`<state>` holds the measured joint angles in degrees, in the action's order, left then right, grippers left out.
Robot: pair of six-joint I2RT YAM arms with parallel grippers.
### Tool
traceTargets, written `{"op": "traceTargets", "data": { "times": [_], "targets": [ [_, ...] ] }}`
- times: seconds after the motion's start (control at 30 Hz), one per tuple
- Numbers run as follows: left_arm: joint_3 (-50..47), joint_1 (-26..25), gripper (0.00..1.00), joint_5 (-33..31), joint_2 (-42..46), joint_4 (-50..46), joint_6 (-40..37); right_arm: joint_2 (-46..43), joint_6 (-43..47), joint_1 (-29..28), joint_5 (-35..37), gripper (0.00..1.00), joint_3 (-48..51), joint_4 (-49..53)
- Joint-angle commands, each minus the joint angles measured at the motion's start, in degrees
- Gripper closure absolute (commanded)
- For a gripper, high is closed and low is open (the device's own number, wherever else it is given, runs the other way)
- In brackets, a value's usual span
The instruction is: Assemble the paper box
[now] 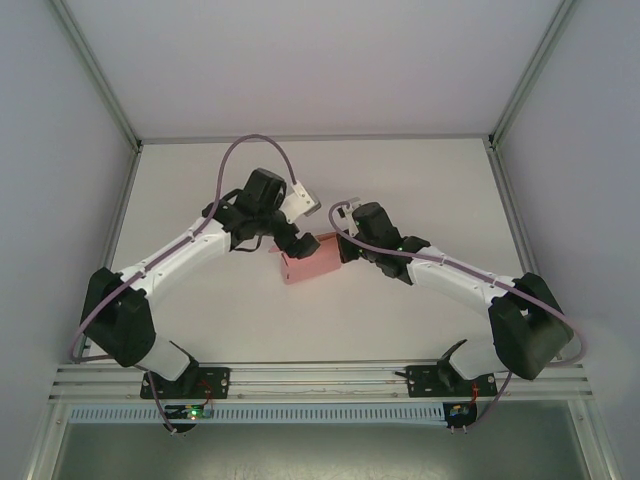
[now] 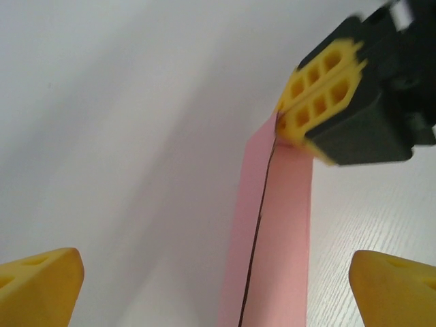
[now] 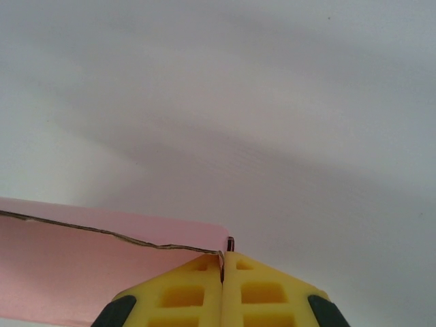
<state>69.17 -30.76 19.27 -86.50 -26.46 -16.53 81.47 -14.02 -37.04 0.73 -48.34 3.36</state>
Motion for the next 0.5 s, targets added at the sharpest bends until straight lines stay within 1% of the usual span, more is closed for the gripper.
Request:
{"op": "traceTargets", "data": {
  "times": [0.0,0.17,0.3,0.4,0.47],
  "targets": [
    [-1.99,-0.52,0.0,-5.59,1.67,-0.61,7.36,0.97,-2.48,-1.15,2.28,1.0,0.19,2.14],
    [-5.12,-0.52,0.01,-7.88,4.09,-3.12,10.8,0.66,-2.45,-3.16,6.01,1.0,0.97,1.8],
    [-5.88,-0.51,0.05,-8.17,5.45,-4.16,13.14,1.36,-2.77,-4.56,7.98,1.0,0.44,2.56],
    [-6.19,-0.56,0.06,-8.61,6.84,-5.57,14.78,1.67,-2.77,-5.63,10.34,1.0,0.23,3.01],
    [-6.67,-0.58,0.08,-10.1,7.81,-6.53,15.87,1.75,-2.77,-6.02,10.9,1.0,0.29,2.99]
  ]
}}
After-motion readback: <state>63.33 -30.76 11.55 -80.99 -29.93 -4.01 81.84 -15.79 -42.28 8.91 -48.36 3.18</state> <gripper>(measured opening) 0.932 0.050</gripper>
